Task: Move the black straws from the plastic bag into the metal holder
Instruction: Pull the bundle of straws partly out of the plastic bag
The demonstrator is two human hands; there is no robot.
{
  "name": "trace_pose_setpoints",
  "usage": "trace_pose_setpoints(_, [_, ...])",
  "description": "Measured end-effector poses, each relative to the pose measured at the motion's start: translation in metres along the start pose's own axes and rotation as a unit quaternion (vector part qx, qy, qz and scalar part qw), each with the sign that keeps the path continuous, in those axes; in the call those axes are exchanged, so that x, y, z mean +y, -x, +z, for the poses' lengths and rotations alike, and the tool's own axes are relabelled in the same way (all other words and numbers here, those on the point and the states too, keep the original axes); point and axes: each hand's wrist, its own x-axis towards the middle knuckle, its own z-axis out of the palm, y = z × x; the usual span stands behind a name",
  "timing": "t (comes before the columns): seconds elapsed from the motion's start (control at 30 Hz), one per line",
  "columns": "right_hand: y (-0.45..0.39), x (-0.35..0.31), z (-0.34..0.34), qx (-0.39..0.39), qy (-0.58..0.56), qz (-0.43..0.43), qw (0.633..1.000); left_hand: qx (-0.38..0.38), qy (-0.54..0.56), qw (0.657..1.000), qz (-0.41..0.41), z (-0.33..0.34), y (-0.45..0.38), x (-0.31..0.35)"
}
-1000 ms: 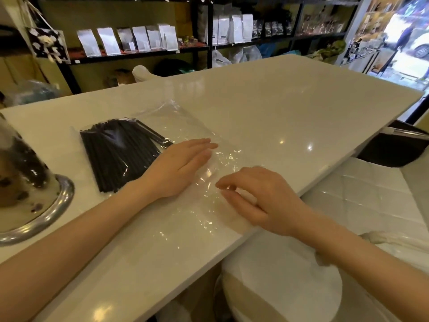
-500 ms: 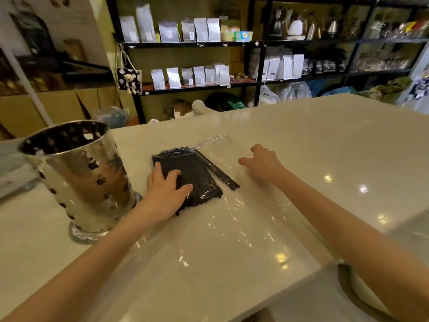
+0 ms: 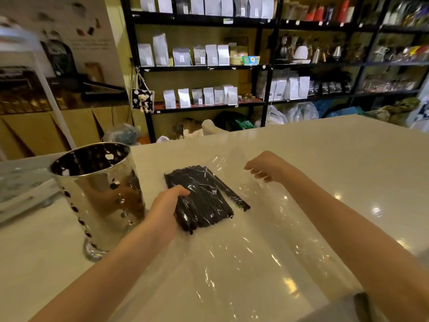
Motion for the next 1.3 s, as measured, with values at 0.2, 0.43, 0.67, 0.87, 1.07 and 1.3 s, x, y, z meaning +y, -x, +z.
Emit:
trace_pose_setpoints(0.2, [0.036, -0.074, -0.024, 0.037, 0.089, -0.199, 0.975, -0.071, 0.14, 0.986, -0.06, 0.008, 0.009, 0.014])
trace_pose_setpoints(0.43, [0.066, -0.145, -0.035, 0.056, 0.089, -0.346, 0.932, -0.154, 0.261, 0.94, -0.154, 0.024, -0.001, 0.022])
trace_pose_setpoints(0.67, [0.069, -0.171, -0.045, 0.052, 0.094, -0.401, 0.91, -0.202, 0.241, 0.94, -0.134, 0.032, -0.001, 0.023])
trace_pose_setpoints(0.87, [0.078, -0.19, -0.065, 0.04, -0.016, -0.417, 0.908, -0.209, 0.346, 0.912, -0.073, 0.032, 0.015, 0.043])
trace_pose_setpoints(1.07, [0.097, -0.221, -0.076, 0.06, -0.094, -0.469, 0.876, -0.249, 0.378, 0.89, 0.057, 0.024, 0.05, 0.087])
trace_pose_setpoints(1.3, [0.112, -0.254, -0.075, 0.078, -0.199, -0.501, 0.839, -0.225, 0.278, 0.926, 0.12, -0.035, 0.068, 0.165])
